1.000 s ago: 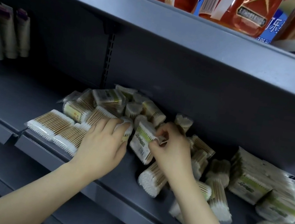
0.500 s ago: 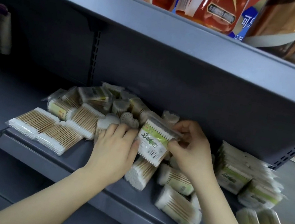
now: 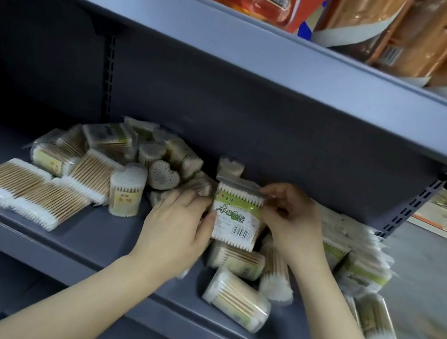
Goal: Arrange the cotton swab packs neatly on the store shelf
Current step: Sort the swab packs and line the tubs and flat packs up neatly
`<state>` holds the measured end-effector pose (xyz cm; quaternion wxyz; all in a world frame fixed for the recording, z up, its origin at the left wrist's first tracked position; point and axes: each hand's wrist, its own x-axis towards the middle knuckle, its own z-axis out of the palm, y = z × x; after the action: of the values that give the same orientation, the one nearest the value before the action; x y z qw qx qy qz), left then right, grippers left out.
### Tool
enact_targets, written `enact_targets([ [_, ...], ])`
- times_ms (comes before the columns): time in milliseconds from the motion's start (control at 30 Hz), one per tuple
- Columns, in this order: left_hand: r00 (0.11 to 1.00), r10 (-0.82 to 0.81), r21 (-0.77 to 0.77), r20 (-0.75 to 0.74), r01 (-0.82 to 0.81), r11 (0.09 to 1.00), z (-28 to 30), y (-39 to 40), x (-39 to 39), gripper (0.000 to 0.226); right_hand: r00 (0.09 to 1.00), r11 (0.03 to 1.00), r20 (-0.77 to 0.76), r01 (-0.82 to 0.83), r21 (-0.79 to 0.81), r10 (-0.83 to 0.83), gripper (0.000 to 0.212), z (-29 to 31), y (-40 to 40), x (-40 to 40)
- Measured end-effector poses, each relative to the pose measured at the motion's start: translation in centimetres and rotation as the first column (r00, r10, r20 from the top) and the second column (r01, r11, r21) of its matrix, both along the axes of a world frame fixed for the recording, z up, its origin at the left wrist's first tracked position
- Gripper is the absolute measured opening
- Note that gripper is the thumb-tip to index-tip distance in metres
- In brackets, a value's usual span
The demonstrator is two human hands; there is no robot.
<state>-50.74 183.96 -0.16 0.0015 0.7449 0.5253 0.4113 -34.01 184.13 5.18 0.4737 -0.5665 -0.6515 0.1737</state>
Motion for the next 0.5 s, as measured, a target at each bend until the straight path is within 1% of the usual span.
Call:
enact_targets([
  [200, 0.999, -0.043, -0.002, -0.002, 0.043, 0.999, 0.0, 0.0, 1.7, 0.034, 1.0, 1.0, -0.014, -0.012, -0.018, 0.012, 0.036, -0.1, -0.3, 1.8],
  [300, 0.998, -0.044, 0.009, -0.033, 0.045, 0.999, 0.2, -0.1, 2.5, 0.034, 1.0, 1.0, 0.001, -0.002, -0.008, 0.002, 0.036, -0.1, -0.4, 2.7],
  [367, 0.996, -0.074, -0.004, -0.042, 0.074, 0.997, 0.4, 0.1, 3.2, 0.035, 1.0, 1.0, -0.004, 0.008, 0.005, -0.008, 0.034, 0.0, -0.6, 3.4],
  [433, 0.993, -0.118, -0.023, -0.021, 0.118, 0.993, 0.7, 0.2, 3.7, 0.034, 1.0, 1.0, -0.008, -0.007, 0.017, 0.007, 0.034, 0.0, -0.8, 4.1],
  [500, 0.986, -0.156, -0.053, 0.052, 0.159, 0.986, 1.2, 0.2, 4.7, 0.027, 1.0, 1.0, -0.003, -0.013, 0.022, 0.013, 0.035, 0.1, -1.2, 4.9],
])
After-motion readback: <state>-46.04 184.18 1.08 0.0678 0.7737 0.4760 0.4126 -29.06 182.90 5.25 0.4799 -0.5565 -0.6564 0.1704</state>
